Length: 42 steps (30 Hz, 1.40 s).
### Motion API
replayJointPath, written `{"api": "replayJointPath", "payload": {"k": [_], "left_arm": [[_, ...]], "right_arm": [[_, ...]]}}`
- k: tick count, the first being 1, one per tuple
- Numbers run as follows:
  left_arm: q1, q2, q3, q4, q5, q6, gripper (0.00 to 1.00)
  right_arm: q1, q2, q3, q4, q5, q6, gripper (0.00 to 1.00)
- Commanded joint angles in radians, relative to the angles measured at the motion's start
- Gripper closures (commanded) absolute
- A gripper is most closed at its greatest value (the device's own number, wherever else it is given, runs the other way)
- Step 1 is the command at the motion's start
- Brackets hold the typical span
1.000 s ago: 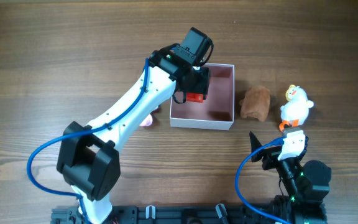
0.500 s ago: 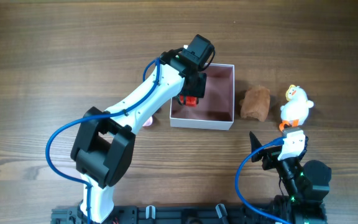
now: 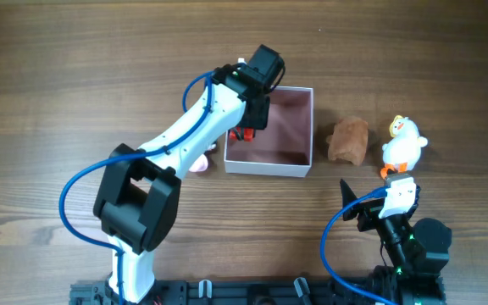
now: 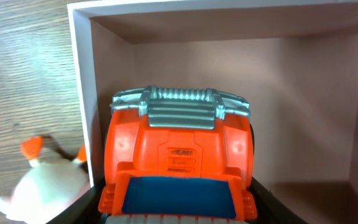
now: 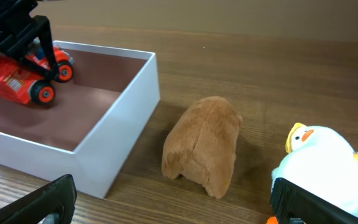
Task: Pack container
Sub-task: 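Lift the fire truck with the left gripper and carry it over the box, then lower the fire truck into the box and open the left gripper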
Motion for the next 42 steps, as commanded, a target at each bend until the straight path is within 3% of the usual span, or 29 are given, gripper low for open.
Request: {"api": "replayJointPath", "payload": {"k": [1, 11, 16, 19, 26, 42], "left_arm": [[0.034, -0.005, 0.020, -0.010, -0.042, -0.017, 0.74], [0.057, -0.005, 0.020, -0.029, -0.082, -0.100, 0.79], [0.069, -0.005, 0.020, -0.064, -0.119, -0.148, 0.77], [0.077, -0.005, 0.020, -0.071, -0.120, -0.147, 0.69], [0.095, -0.005, 0.020, -0.077, -0.117, -0.147, 0.69], [0.093, -0.005, 0.020, -0.074, 0.028, -0.143, 0.68]], "right_arm": [[0.000, -0.006, 0.000, 0.003, -0.013, 0.014, 0.00], [0.000, -0.006, 0.000, 0.003, -0.013, 0.015, 0.00], [0.000, -0.006, 0.000, 0.003, -0.013, 0.014, 0.00], [0.000, -0.006, 0.000, 0.003, -0.013, 0.015, 0.01], [0.000, -0.006, 0.000, 0.003, -0.013, 0.014, 0.00], [0.000, -0.006, 0.000, 0.003, -0.013, 0.015, 0.01]]}}
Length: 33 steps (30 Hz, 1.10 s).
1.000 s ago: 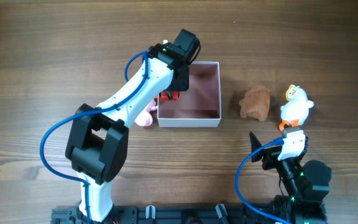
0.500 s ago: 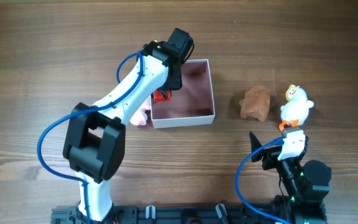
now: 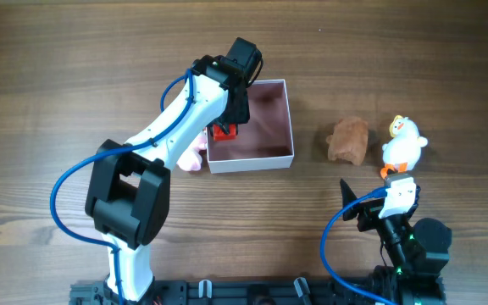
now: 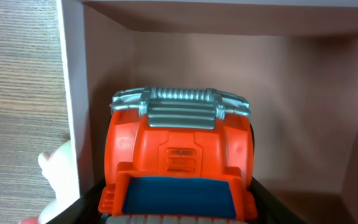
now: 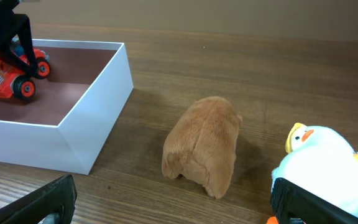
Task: Pack container
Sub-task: 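Lower the fire truck into the box and open the left gripper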
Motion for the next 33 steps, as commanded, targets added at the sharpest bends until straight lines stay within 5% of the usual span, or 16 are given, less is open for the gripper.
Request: {"api": "replayJointPath", "payload": {"k": [1, 33], "left_arm": [[0.006, -0.005, 0.020, 0.003, 0.036, -0.010, 0.68], [0.009, 0.035, 0.008, 0.101, -0.026, -0.010, 0.68]], "right_arm": [[0.000, -0.006, 0.000, 0.003, -0.013, 0.014, 0.00], [0.000, -0.006, 0.000, 0.003, -0.013, 0.015, 0.00]]}}
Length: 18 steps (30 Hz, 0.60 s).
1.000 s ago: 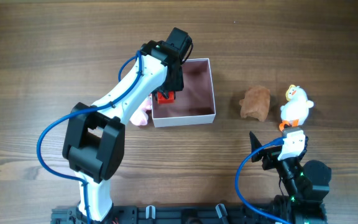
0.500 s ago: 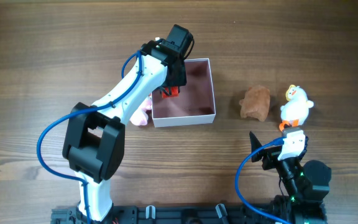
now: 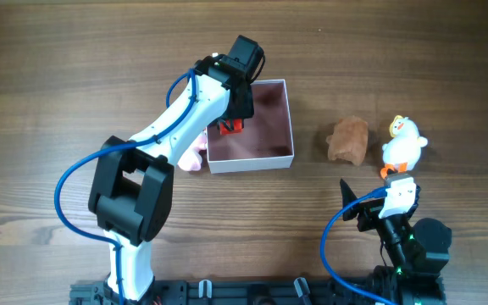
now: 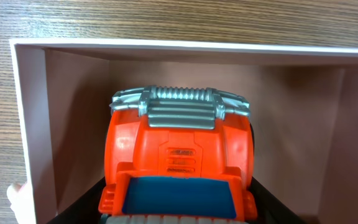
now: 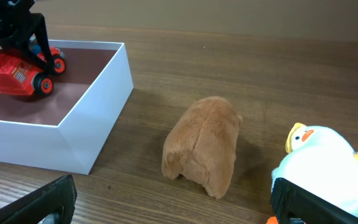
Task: Pack container
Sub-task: 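Lower the fire truck into the box and open the left gripper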
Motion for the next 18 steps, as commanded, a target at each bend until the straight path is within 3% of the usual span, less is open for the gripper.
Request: {"api": "replayJointPath", "payload": {"k": [1, 4, 6, 8, 18], "left_arm": [[0.009, 0.013, 0.008, 0.003, -0.040, -0.010, 0.68], [0.009, 0.013, 0.008, 0.013, -0.050, -0.010, 0.64], [0.009, 0.013, 0.008, 0.018, -0.050, -0.010, 0.48], [0.009, 0.013, 0.008, 0.025, -0.050, -0.010, 0.39], [0.009, 0.011, 0.009, 0.029, -0.050, -0.010, 0.36]], "right_arm": [[0.000, -0.006, 0.000, 0.003, -0.013, 0.014, 0.01], [0.000, -0.006, 0.000, 0.003, -0.013, 0.014, 0.00], [-0.001, -0.006, 0.000, 0.003, -0.013, 0.014, 0.00], [0.000, -0.006, 0.000, 0.003, -0.013, 0.014, 0.00], [0.000, -0.006, 0.000, 0.003, -0.013, 0.014, 0.01]]}}
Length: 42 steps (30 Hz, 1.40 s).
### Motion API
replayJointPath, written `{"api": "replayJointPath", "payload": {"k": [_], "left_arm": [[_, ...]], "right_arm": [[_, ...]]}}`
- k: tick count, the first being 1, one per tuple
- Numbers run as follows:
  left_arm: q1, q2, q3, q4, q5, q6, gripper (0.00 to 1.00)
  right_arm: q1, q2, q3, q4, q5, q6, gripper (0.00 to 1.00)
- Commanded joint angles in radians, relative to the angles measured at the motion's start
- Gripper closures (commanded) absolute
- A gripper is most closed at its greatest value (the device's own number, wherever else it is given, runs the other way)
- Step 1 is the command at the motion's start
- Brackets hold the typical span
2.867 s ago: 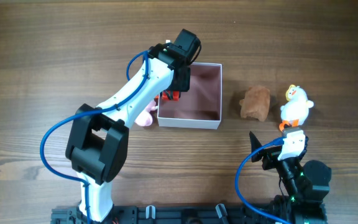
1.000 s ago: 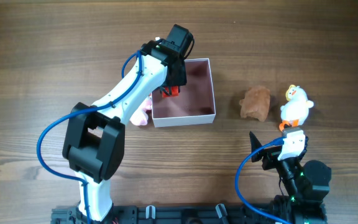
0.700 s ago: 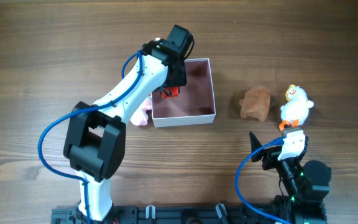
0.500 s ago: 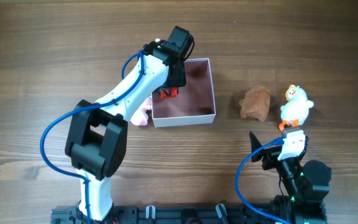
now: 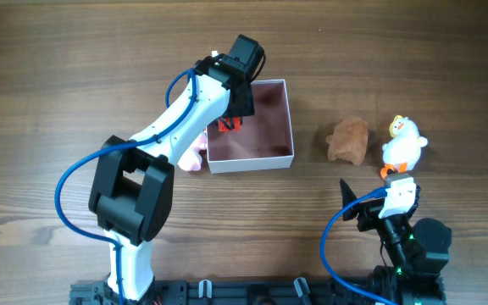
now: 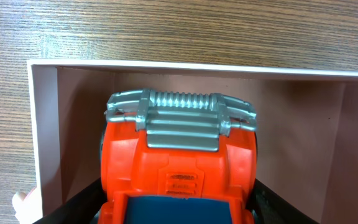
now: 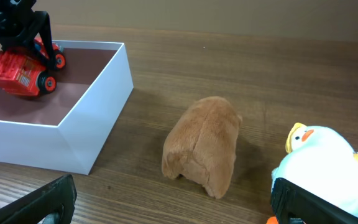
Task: Pack container
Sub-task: 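Lower the fire truck into the box and open the left gripper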
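Observation:
A white box point(image 5: 292, 127) with a brownish inside stands at mid table, its far rim point(image 6: 166, 67) and near wall point(image 7: 73, 137) in the wrist views. My left gripper point(image 5: 231, 119) reaches into its left end, shut on a red-orange toy truck point(image 6: 179, 155) with a silver grille. The truck point(image 7: 20, 68) hangs tilted just over the box floor. Near the front edge on the right, my right gripper point(image 7: 173, 211) is open and holds nothing.
A brown plush lump point(image 5: 348, 140) lies right of the box, also close before the right wrist point(image 7: 204, 146). A white duck toy point(image 5: 403, 144) with orange feet stands beside it. A pink-and-white soft toy point(image 5: 197, 154) lies against the box's left wall, under the left arm.
The left gripper has shifted slightly inside the box: the far wall sits lower in the left wrist view. The truck shows more of its grille. The right arm has not moved.
The left gripper first held the truck inside the box, which stood further right. At 1.7 s ago, box and gripper were further left, against the pink toy. After that the gripper kept the truck at the box's left end, with small shifts.

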Motion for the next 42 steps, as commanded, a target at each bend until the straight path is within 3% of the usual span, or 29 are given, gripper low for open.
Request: {"api": "replayJointPath", "payload": {"k": [1, 5, 8, 33, 38, 42], "left_arm": [[0.009, 0.008, 0.009, 0.008, -0.020, -0.005, 0.36], [0.009, 0.008, 0.009, 0.007, -0.020, -0.005, 0.35], [0.009, 0.008, 0.009, 0.006, -0.015, -0.005, 0.28], [0.009, -0.013, 0.055, 0.041, -0.017, 0.051, 0.55], [0.008, -0.017, 0.056, 0.037, -0.021, 0.051, 0.53], [0.009, -0.151, 0.057, 0.026, -0.167, 0.052, 0.51]], "right_arm": [[0.000, -0.006, 0.000, 0.003, -0.013, 0.015, 0.01], [0.000, -0.006, 0.000, 0.003, -0.013, 0.014, 0.00], [0.000, -0.006, 0.000, 0.003, -0.013, 0.015, 0.00], [0.000, -0.006, 0.000, 0.003, -0.013, 0.015, 0.00], [0.000, -0.006, 0.000, 0.003, -0.013, 0.014, 0.01], [0.000, -0.006, 0.000, 0.003, -0.013, 0.015, 0.00]]}}
